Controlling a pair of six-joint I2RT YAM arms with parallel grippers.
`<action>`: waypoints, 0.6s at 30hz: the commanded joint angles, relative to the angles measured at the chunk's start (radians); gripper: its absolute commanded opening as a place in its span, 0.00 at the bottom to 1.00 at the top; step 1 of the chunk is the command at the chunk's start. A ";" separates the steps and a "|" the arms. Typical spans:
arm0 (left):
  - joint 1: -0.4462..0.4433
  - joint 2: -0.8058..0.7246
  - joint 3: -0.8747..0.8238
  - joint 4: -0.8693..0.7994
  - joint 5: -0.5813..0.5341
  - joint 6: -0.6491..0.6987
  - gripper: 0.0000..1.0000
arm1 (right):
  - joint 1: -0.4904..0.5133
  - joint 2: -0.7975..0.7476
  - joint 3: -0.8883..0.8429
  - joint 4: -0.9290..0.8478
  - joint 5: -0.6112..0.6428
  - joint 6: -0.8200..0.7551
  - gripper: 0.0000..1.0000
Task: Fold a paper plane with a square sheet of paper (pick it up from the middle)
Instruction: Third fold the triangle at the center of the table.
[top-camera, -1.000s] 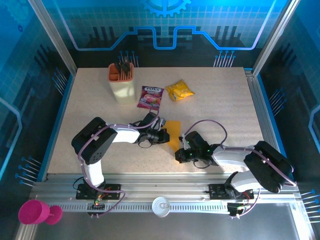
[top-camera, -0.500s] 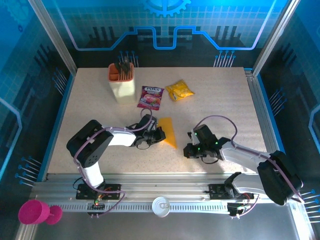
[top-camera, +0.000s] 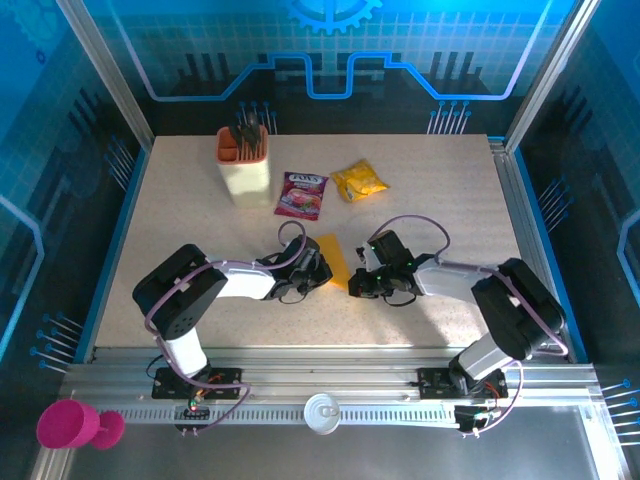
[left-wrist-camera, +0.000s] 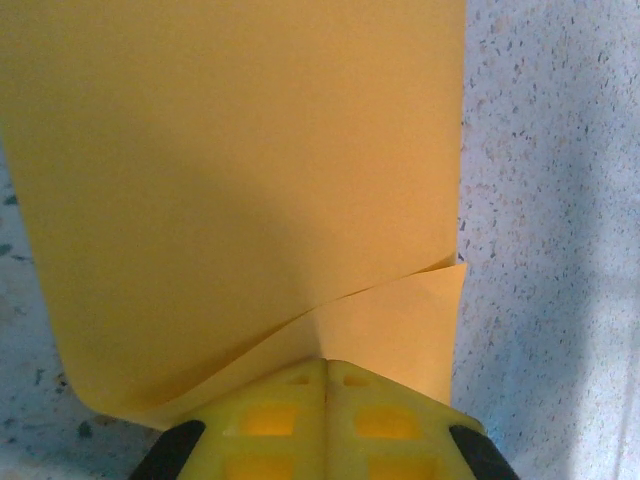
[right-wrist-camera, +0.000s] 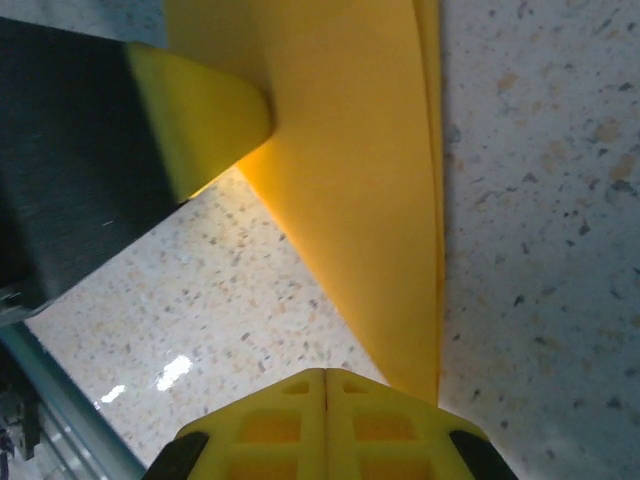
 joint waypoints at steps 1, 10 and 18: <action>-0.006 0.019 -0.020 -0.142 -0.040 0.021 0.00 | -0.014 0.045 0.014 0.071 -0.012 0.011 0.00; -0.005 -0.023 0.041 -0.179 -0.018 0.116 0.00 | -0.061 0.092 -0.073 0.151 -0.051 0.035 0.00; -0.032 -0.030 0.129 -0.178 0.046 0.165 0.05 | -0.074 0.131 -0.112 0.205 -0.072 0.056 0.00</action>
